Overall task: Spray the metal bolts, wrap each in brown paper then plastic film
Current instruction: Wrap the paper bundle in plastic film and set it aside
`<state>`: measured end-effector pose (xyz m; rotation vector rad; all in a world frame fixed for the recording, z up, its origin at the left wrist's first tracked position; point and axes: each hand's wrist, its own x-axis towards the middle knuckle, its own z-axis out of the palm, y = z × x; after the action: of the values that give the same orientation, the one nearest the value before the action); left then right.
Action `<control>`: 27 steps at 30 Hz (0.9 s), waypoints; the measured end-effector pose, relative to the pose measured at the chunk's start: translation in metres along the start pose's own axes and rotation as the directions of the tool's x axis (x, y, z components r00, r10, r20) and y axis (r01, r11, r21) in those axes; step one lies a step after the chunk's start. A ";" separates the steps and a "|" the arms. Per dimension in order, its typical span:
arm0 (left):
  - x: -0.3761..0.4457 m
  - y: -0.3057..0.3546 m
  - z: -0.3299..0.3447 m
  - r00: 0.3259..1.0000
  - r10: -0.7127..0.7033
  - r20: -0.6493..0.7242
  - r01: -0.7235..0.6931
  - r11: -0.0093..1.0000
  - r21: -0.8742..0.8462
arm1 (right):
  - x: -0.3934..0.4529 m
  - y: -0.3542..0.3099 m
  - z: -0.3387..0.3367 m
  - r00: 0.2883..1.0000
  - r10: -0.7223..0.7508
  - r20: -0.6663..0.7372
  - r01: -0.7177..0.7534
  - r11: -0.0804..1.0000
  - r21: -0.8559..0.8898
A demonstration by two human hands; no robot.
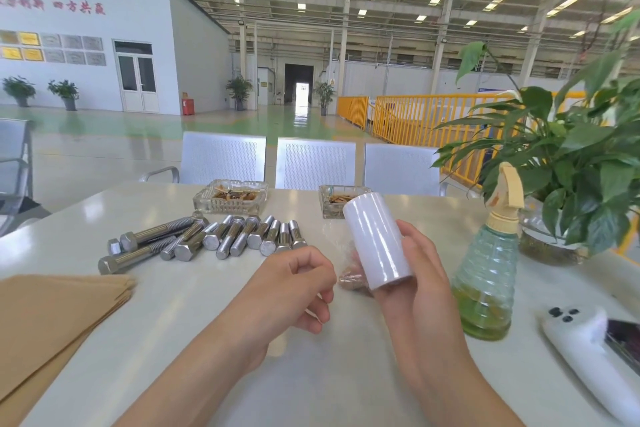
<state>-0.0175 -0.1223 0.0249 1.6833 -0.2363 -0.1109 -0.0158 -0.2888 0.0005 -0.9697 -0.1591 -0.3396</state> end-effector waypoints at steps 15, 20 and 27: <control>0.007 -0.010 -0.003 0.983 0.000 -0.184 0.043 0.972 0.230 | 0.005 0.000 -0.004 0.997 0.053 -0.054 -0.057 0.996 -0.068; 0.002 -0.005 0.003 0.991 0.088 -0.105 -0.069 0.983 0.171 | -0.002 0.004 0.002 0.999 -0.043 -0.015 0.037 0.955 -0.295; 0.006 -0.005 -0.009 0.997 -0.006 -0.081 0.007 1.000 0.009 | -0.001 -0.005 0.001 0.943 0.332 0.008 -0.332 0.941 0.068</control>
<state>-0.0092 -0.1144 0.0210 1.6935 -0.1707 -0.0462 -0.0187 -0.2897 0.0046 -0.9091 -0.0016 -0.0250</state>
